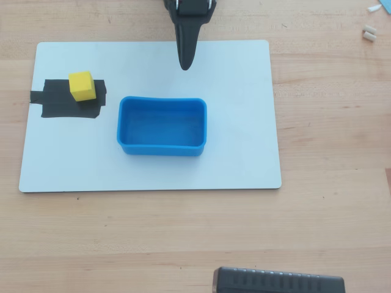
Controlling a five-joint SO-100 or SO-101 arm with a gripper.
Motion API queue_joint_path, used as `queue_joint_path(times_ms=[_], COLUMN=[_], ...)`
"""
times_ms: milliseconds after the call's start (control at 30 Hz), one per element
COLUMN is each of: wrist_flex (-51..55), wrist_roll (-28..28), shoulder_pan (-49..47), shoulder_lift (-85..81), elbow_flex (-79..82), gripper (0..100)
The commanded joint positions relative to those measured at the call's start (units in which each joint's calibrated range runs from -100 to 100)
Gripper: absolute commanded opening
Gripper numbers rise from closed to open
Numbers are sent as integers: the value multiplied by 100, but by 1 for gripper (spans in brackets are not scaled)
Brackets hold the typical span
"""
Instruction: Pick up yellow cube and drop it in the blue rectangular bin
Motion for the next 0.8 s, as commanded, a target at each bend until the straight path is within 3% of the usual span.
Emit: queue_joint_path(times_ms=[0,400,567,767], wrist_flex=[54,62,211,434], wrist_roll=[29,34,107,332], shoulder_pan=[-48,-65,501,1247], shoulder_lift=[-134,-134,-79,2559], elbow_flex=[-30,-30,-648,-3048], gripper=[1,0,0,0])
